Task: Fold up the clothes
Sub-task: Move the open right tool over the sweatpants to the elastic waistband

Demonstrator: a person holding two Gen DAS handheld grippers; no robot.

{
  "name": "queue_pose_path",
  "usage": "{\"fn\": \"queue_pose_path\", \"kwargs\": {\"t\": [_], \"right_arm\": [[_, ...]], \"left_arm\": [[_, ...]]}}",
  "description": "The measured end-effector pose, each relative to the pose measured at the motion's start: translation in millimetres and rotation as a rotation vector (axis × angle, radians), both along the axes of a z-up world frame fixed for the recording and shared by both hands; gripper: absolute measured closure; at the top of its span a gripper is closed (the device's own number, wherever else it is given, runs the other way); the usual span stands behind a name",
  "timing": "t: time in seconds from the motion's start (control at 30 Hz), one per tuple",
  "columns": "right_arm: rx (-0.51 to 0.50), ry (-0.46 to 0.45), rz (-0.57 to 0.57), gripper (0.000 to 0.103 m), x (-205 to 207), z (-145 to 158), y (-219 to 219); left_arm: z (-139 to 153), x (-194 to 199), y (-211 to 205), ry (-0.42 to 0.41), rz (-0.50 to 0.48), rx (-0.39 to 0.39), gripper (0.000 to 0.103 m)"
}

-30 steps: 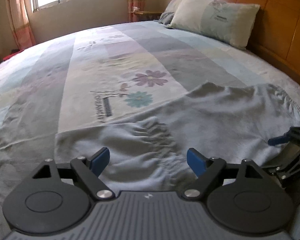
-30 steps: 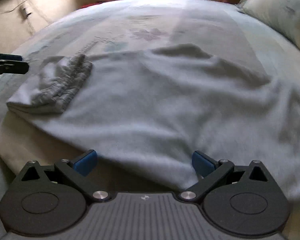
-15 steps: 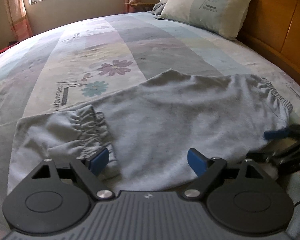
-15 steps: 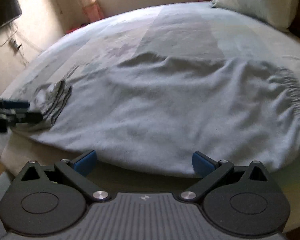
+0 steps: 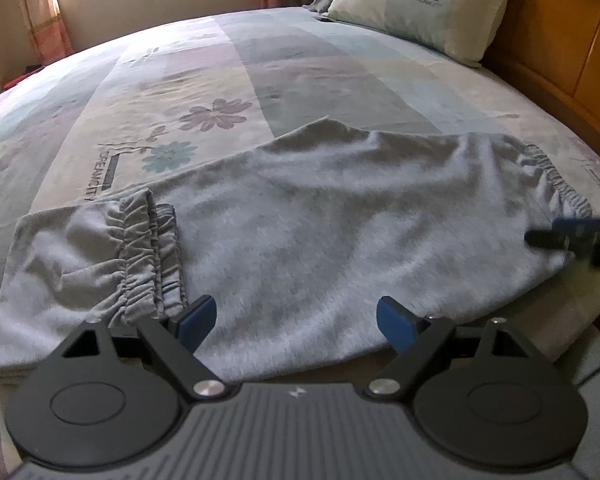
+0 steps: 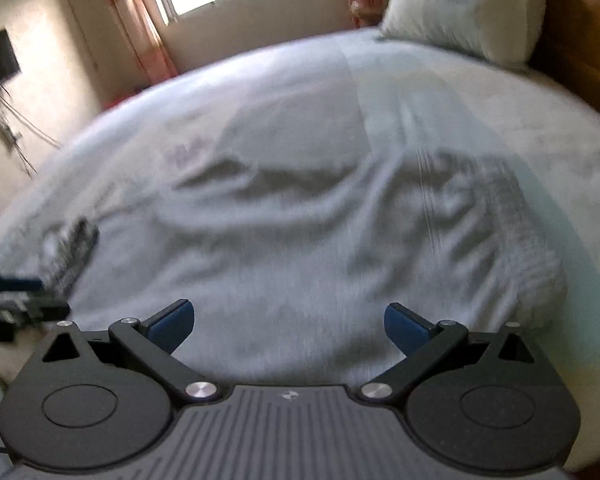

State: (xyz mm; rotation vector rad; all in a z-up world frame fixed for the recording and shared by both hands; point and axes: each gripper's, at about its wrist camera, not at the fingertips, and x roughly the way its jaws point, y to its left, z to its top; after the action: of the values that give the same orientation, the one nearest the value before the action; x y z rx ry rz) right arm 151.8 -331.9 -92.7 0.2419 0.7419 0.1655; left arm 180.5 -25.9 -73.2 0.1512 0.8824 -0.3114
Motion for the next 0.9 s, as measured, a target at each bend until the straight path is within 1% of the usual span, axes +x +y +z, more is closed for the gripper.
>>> {"fn": "queue_pose_path", "kwargs": {"t": [0.1, 0.17, 0.27, 0.33, 0.4, 0.47, 0.5, 0.57, 0.63, 0.67, 0.8, 0.87, 0.9], "right_arm": [[-0.024, -0.046, 0.036, 0.0, 29, 9, 4], [-0.025, -0.054, 0.052, 0.0, 50, 4, 5], [0.022, 0.004, 0.043, 0.0, 81, -22, -3], [-0.009, 0.058, -0.021, 0.0, 88, -38, -16], [-0.014, 0.055, -0.068, 0.0, 80, -39, -29], [-0.007, 0.044, -0.11, 0.0, 64, -28, -33], [-0.007, 0.031, -0.114, 0.0, 55, -22, -31], [0.015, 0.006, -0.085, 0.0, 38, -13, -26], [0.063, -0.001, -0.037, 0.0, 22, -11, -21], [0.083, 0.01, -0.022, 0.0, 16, -13, -19], [0.044, 0.07, -0.04, 0.0, 0, -28, -21], [0.044, 0.066, -0.048, 0.0, -11, -21, -24], [0.052, 0.05, -0.057, 0.0, -18, -15, -27]], "left_arm": [[0, 1, 0, -0.001, 0.001, -0.011, 0.015], [-2, 2, 1, 0.004, 0.004, -0.01, 0.015], [-4, 3, 4, -0.002, 0.03, -0.003, 0.015], [-5, 5, 7, 0.004, 0.045, -0.001, 0.015], [-6, 6, 9, 0.004, 0.045, -0.003, 0.015], [-7, 8, 9, 0.005, 0.04, -0.008, 0.015], [-8, 8, 7, 0.005, 0.036, -0.011, 0.015], [-9, 9, 0, 0.007, 0.019, -0.017, 0.015], [-11, 8, -8, 0.01, 0.0, -0.022, 0.015], [-11, 7, -12, 0.011, -0.01, -0.022, 0.015], [-6, -1, -21, 0.001, -0.041, -0.007, 0.015], [-2, -4, -24, -0.006, -0.049, -0.006, 0.015], [0, -5, -24, -0.011, -0.052, -0.008, 0.015]]}}
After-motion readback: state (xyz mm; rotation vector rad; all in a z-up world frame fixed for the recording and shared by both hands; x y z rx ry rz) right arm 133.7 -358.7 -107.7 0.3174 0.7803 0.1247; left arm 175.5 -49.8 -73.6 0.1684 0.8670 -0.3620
